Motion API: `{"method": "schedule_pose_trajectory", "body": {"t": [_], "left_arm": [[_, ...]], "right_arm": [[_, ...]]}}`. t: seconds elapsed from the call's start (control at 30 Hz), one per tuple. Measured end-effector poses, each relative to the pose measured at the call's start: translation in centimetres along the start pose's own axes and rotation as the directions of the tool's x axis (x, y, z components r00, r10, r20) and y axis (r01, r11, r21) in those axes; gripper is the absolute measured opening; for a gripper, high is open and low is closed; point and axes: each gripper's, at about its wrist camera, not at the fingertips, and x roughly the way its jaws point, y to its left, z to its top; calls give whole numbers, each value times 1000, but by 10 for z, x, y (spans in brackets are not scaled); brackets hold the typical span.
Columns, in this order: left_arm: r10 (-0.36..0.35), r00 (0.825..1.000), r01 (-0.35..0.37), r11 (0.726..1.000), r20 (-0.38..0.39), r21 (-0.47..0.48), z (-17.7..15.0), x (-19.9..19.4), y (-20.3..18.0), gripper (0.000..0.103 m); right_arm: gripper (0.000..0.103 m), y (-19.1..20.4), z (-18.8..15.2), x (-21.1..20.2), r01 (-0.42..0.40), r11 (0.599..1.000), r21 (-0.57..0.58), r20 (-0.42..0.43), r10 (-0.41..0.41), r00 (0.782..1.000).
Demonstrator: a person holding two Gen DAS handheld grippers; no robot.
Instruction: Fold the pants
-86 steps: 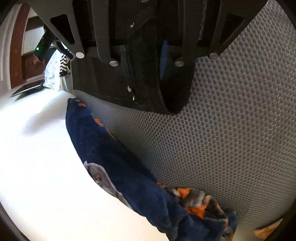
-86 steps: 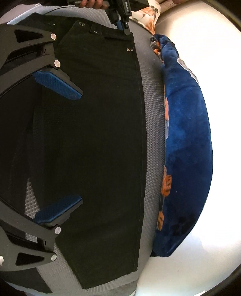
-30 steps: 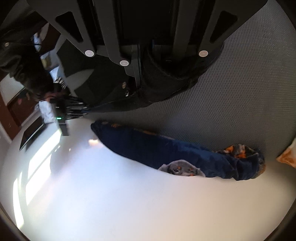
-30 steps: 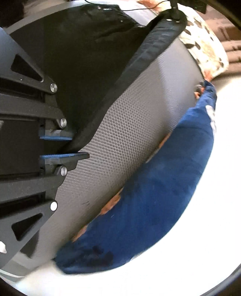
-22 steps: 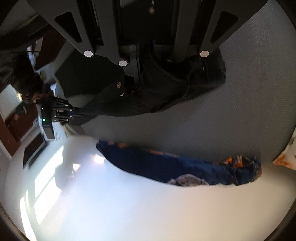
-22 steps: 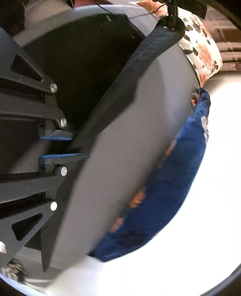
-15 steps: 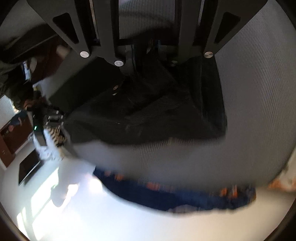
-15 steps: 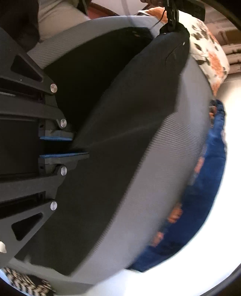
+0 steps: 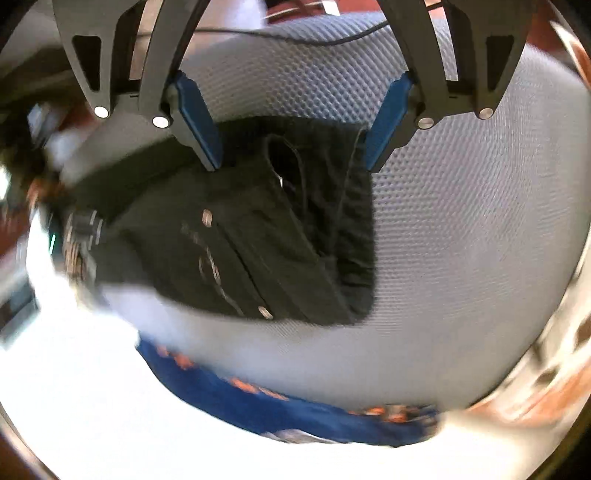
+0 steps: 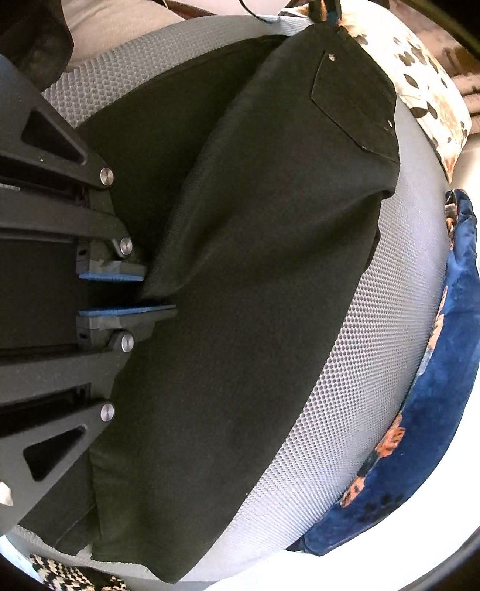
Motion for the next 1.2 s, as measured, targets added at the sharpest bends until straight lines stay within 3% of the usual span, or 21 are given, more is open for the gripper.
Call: {"method": "schedule_pose_trajectory", "body": {"t": [0.13, 0.27, 0.57, 0.6, 0.67, 0.77, 0.93, 1.07, 1.2], "left_arm": [[-76, 997, 82, 974, 33, -212, -6, -20, 7, 76], [-149, 989, 145, 934, 11, -328, -9, 2, -12, 73], [-176, 984, 140, 833, -17, -535, -17, 61, -5, 48], [-168, 986, 138, 833, -8, -536, -15, 61, -6, 44], [-136, 991, 117, 863, -3, -492, -7, 59, -11, 26], [-101, 995, 101, 911, 20, -400, 9, 46, -24, 22], [-83, 994, 96, 967, 66, -238, 40, 19, -33, 22], [-18, 999, 12, 985, -34, -173, 35, 36, -15, 22], [-16, 992, -10, 978, -125, -210, 11, 61, 5, 22]], "right_arm": [[10, -1, -3, 0, -5, 1000, 8, 12, 5, 1000], [10, -1, -3, -2, -11, 1000, 3, 13, 11, 1000], [11, 0, -6, -6, -20, 1000, 0, 25, 20, 999], [11, 0, -6, -7, -20, 1000, -2, 25, 20, 999], [11, 0, -6, -8, -19, 1000, -7, 26, 19, 999], [10, 0, -6, -15, -22, 1000, -1, 38, 22, 999], [10, 2, -7, -45, -44, 998, 37, 73, 42, 996], [10, 21, -18, -56, -72, 997, 21, 65, 71, 995], [10, 39, -34, -36, -106, 994, 15, -4, 106, 994]]}}
